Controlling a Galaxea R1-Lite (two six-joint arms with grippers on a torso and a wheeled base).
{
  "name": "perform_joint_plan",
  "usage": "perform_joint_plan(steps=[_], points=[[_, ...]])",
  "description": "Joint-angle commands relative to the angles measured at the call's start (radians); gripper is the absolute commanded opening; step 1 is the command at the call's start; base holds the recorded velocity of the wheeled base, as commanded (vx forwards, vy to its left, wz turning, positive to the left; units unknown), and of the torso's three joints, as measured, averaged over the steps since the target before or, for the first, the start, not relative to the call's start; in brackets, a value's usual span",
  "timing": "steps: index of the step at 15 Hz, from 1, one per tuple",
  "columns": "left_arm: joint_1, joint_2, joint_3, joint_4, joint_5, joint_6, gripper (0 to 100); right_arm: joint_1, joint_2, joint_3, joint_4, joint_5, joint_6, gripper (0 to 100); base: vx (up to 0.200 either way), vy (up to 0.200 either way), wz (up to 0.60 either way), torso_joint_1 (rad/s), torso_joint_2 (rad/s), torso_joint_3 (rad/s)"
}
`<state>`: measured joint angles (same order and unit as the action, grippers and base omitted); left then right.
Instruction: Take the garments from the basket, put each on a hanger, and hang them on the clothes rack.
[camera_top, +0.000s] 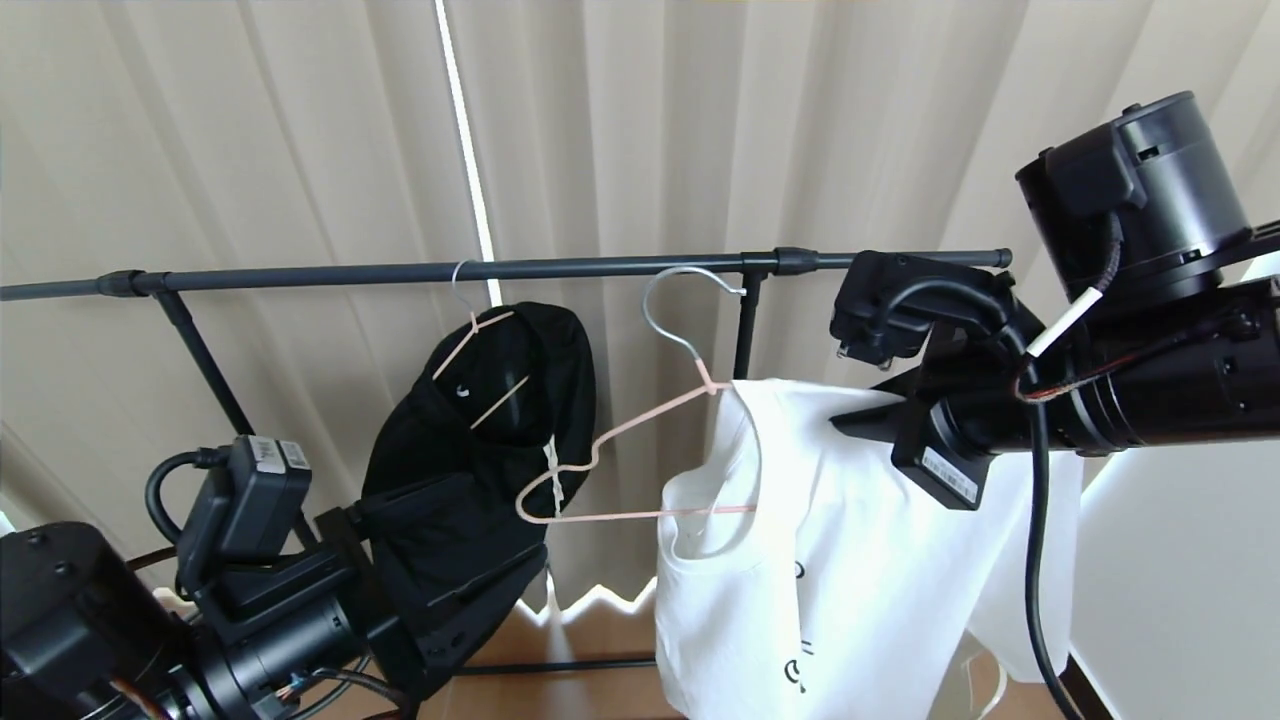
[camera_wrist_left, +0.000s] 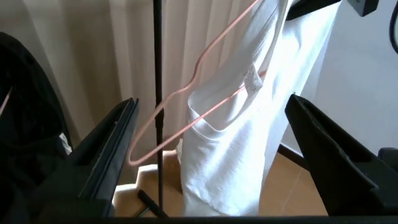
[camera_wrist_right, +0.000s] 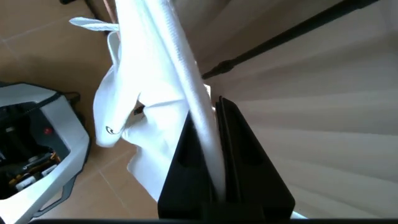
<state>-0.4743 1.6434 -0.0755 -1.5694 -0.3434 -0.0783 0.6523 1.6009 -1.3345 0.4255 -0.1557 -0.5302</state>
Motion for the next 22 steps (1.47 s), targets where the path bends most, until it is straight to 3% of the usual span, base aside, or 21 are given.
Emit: perform_joint_plan(steps=[1,4,5,6,7,10,13,22], points=[[-0.033,0.079,-0.027,-0.001,0.049,0.000,100,0.056,0.013,0.000,-0.044,-0.097,-0.005,0,0.000,0.000,0.00,0.000,0.00,0.000],[-0.076,0.079,-0.098,0.088,0.155,0.000,100,0.095,0.037,0.000,-0.091,-0.206,-0.002,0,0.000,0.000,0.00,0.000,0.00,0.000],[-0.118,0.056,-0.158,0.227,0.228,-0.001,100,0.107,0.039,0.012,-0.119,-0.254,-0.002,0,0.000,0.000,0.00,0.000,0.00,0.000],[-0.118,0.056,-0.158,0.227,0.228,-0.001,100,0.107,0.039,0.012,-0.119,-0.254,-0.002,0,0.000,0.000,0.00,0.000,0.00,0.000],[-0.190,0.022,-0.230,0.407,0.346,-0.008,100,0.116,0.039,0.043,-0.182,-0.303,-0.005,0,0.000,0.000,0.00,0.000,0.00,0.000],[-0.251,0.052,-0.305,0.528,0.446,-0.084,100,0.118,0.047,0.044,-0.214,-0.308,-0.010,0,0.000,0.000,0.00,0.000,0.00,0.000],[-0.256,0.121,-0.345,0.555,0.500,-0.123,100,0.127,0.071,0.047,-0.294,-0.308,-0.005,0,0.000,0.000,0.00,0.000,0.00,0.000],[-0.254,0.248,-0.458,0.565,0.702,-0.213,100,0.193,0.057,0.047,-0.349,-0.309,-0.002,0,0.000,0.000,0.00,0.000,0.00,0.000]])
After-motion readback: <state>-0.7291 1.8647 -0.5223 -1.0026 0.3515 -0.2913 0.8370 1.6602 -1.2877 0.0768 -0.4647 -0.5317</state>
